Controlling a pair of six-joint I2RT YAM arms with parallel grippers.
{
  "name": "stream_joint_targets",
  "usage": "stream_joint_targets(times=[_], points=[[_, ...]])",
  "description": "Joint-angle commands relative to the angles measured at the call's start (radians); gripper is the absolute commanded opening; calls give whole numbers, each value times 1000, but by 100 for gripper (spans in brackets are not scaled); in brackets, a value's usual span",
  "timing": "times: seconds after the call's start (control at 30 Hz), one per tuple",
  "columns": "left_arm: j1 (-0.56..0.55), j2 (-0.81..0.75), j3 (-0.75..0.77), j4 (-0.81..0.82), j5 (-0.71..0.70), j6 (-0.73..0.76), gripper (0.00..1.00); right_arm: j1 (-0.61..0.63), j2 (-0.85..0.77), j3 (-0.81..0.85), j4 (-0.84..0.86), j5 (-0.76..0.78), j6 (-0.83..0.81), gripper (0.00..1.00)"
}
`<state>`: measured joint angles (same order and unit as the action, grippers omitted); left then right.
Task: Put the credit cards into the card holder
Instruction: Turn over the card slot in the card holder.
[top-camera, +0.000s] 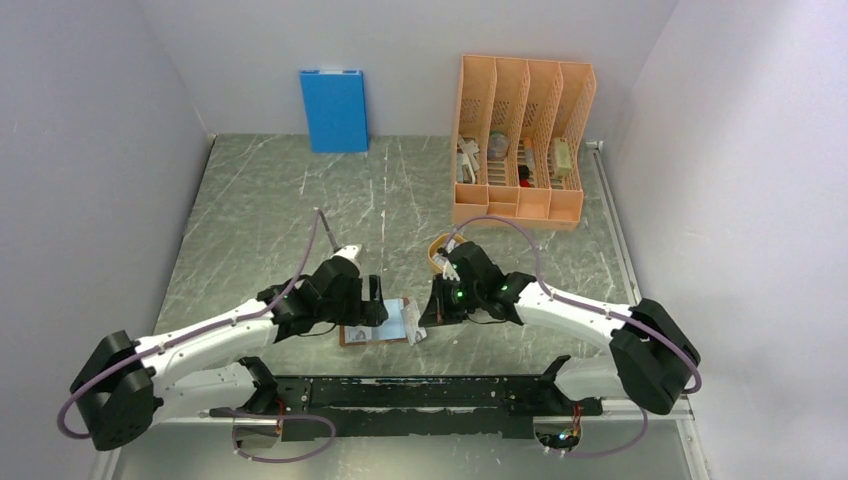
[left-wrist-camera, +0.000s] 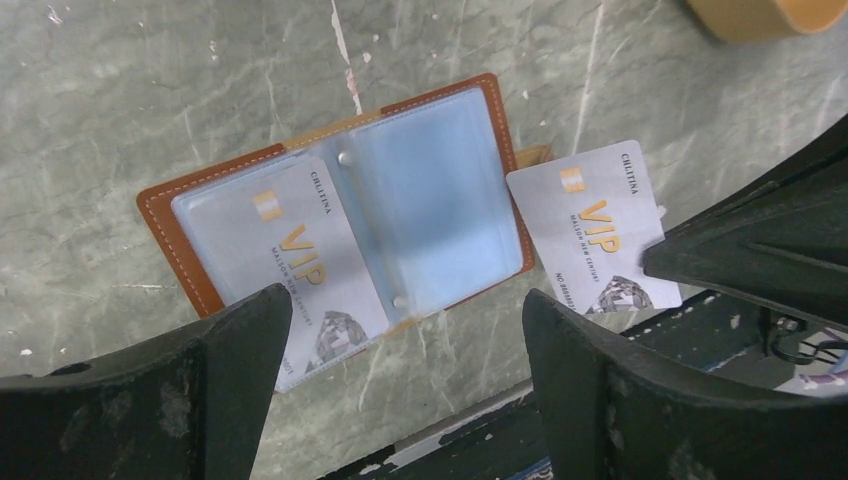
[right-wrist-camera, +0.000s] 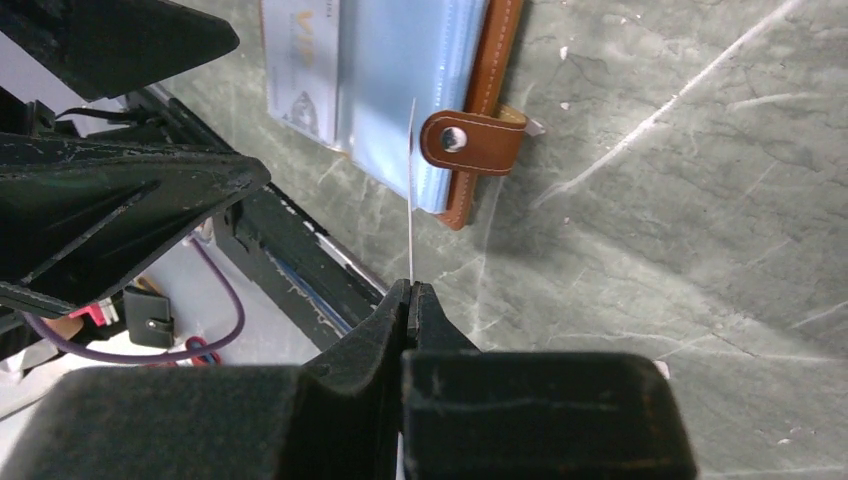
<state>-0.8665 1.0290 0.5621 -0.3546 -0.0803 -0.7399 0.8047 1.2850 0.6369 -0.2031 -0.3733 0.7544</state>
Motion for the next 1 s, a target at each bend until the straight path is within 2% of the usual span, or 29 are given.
stream_joint_targets(times=[0.0,0.43,0.7,0.97], points=[[-17,70,47,62,-30,20,89,13,22,-36,68,21,-6,0],[-81,324,165,60,-125,51,84,19,-77,-118,60,57,10,0],[-83,397,155,62,-178,57,77,25,-111,-126,73,48,18,0],[-82,451,125,90,-184,61,66,52,-113,-112,92,31,9,0]])
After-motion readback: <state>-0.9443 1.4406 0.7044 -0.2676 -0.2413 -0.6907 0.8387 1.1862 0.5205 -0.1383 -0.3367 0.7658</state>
